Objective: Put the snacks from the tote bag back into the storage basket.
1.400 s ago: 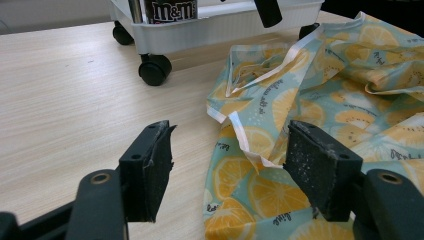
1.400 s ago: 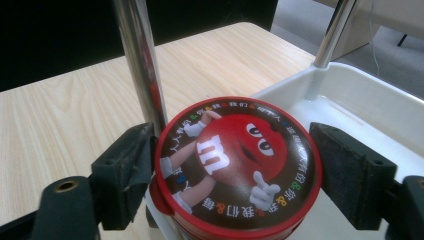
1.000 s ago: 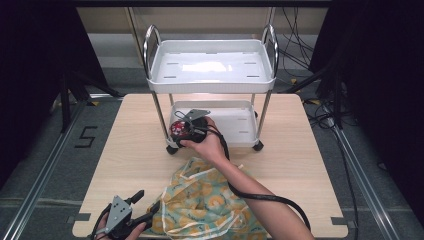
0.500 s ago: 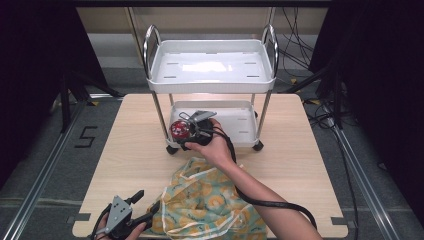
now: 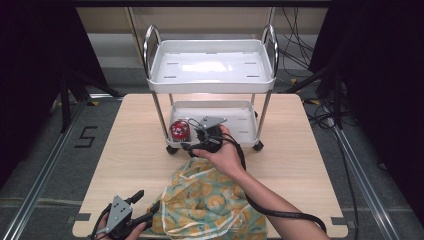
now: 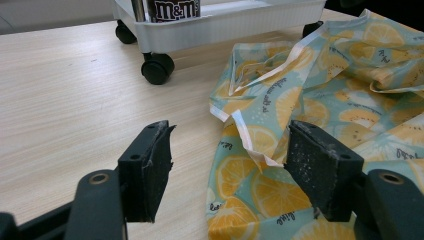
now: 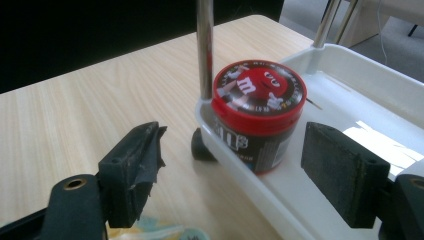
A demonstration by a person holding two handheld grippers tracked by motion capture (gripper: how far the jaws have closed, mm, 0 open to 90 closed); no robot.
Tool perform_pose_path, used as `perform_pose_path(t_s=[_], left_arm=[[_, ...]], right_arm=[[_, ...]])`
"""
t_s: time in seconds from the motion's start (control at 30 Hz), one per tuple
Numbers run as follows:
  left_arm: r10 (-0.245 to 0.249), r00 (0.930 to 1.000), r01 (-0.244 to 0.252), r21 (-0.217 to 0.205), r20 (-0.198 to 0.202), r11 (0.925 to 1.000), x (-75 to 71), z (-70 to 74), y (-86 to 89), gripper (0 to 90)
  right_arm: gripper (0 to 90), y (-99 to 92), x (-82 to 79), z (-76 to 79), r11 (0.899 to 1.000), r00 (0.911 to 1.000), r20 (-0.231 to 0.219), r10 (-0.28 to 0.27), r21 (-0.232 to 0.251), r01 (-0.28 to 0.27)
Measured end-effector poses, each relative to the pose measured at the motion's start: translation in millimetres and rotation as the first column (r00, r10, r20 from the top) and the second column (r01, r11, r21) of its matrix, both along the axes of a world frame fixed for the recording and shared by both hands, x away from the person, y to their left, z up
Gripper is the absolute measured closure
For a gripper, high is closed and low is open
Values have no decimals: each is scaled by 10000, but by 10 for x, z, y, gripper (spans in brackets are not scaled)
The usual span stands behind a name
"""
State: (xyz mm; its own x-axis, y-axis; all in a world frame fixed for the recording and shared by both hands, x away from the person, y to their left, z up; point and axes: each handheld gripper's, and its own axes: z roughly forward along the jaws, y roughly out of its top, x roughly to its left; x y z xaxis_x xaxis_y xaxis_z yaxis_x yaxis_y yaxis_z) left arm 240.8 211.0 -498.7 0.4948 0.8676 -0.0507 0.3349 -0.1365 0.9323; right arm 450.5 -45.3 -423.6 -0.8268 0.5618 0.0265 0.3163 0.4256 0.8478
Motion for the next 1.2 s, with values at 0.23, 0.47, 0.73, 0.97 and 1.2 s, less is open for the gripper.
perform_pose_path(t_s=[0.23,0.47,0.73,0.97,1.2], left_arm=[[23,10000,-23,-8,-8,10000,1,1,1,339],[48,10000,-48,-95,-62,9999,3,-4,9,339],[73,10000,-73,-122,-44,9999,7,-7,8,338],[139,9999,-140,-162,-45,9998,9,-9,13,338],[151,9999,-152,-158,-57,9998,8,-10,14,338]], right_arm=[[249,-98,-145,9,9998,9998,45,186,28,-186],[252,-210,-269,33,9993,9986,373,375,-24,-374],[252,-387,-394,19,9996,9990,338,288,31,-289],[252,-560,-470,-37,9997,9994,310,156,174,-161],[250,-666,-562,-99,9993,9994,206,294,235,-299]])
